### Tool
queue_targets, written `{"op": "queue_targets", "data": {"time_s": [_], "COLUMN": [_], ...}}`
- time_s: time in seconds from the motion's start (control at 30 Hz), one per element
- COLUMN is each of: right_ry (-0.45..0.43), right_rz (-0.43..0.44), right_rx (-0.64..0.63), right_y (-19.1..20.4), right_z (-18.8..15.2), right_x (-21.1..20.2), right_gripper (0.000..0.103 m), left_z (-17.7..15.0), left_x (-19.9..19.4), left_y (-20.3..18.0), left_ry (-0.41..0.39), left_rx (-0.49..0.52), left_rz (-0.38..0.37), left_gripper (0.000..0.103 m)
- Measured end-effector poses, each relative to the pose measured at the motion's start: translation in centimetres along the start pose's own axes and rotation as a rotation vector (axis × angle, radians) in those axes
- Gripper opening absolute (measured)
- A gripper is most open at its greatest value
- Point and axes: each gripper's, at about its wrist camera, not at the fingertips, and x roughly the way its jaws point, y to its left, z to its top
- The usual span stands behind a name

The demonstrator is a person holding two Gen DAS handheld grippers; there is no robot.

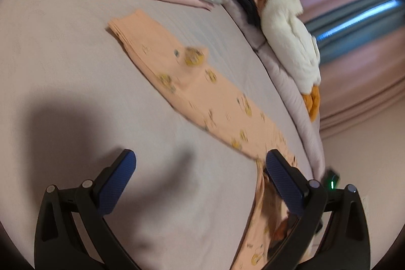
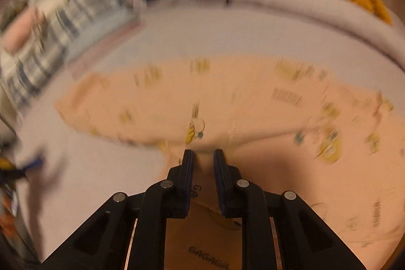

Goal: Fold small clothes
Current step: 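Grasp the other sleeve cuff with the left gripper, then lay the held sleeve across the shirt body and open the left gripper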

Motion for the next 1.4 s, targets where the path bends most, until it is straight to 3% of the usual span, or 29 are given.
{"op": "queue_targets", "data": {"time_s": [0.17, 0.3, 0.5, 0.57, 0.83, 0.9, 1.0, 1.1, 1.23, 1.4], "right_ry": [-0.074, -0.116, -0.161, -0.173, -0.165, -0.165, -0.174, -0.191, -0.224, -0.248], "right_rz": [0.109, 0.192, 0.242, 0.261, 0.282, 0.287, 0.294, 0.299, 0.306, 0.307], "right_rx": [0.058, 0.146, 0.226, 0.247, 0.279, 0.289, 0.3, 0.306, 0.327, 0.374], "right_y": [0.1, -2.4, -4.0, -4.5, -5.2, -5.4, -5.7, -6.1, -6.9, -8.5], "right_z": [-0.5, -2.3, -3.7, -4.0, -4.8, -5.0, -5.2, -5.4, -6.1, -7.4], "right_x": [-2.5, -4.3, -5.2, -5.4, -4.8, -4.8, -5.3, -5.9, -7.5, -9.2], "right_gripper": [0.021, 0.021, 0.021, 0.021, 0.021, 0.021, 0.021, 0.021, 0.021, 0.021], "left_z": [3.0, 5.0, 7.1, 7.7, 8.6, 8.6, 8.5, 8.3, 7.4, 4.7], "left_x": [0.6, 1.9, 3.3, 3.7, 4.7, 4.7, 3.7, 2.8, 1.3, 0.6], "left_y": [1.3, 1.9, 2.8, 2.9, 4.0, 3.9, 2.4, -0.1, -5.3, -13.3], "left_ry": [-0.023, -0.047, -0.078, -0.099, -0.139, -0.148, -0.178, -0.209, -0.26, -0.311], "left_rx": [-0.06, -0.079, -0.126, -0.128, -0.176, -0.178, -0.114, -0.04, 0.113, 0.313], "left_rz": [-0.009, 0.023, -0.005, 0.001, 0.081, 0.106, 0.161, 0.167, 0.199, 0.178], "left_gripper": [0.103, 0.102, 0.099, 0.092, 0.017, 0.011, 0.008, 0.007, 0.007, 0.007]}}
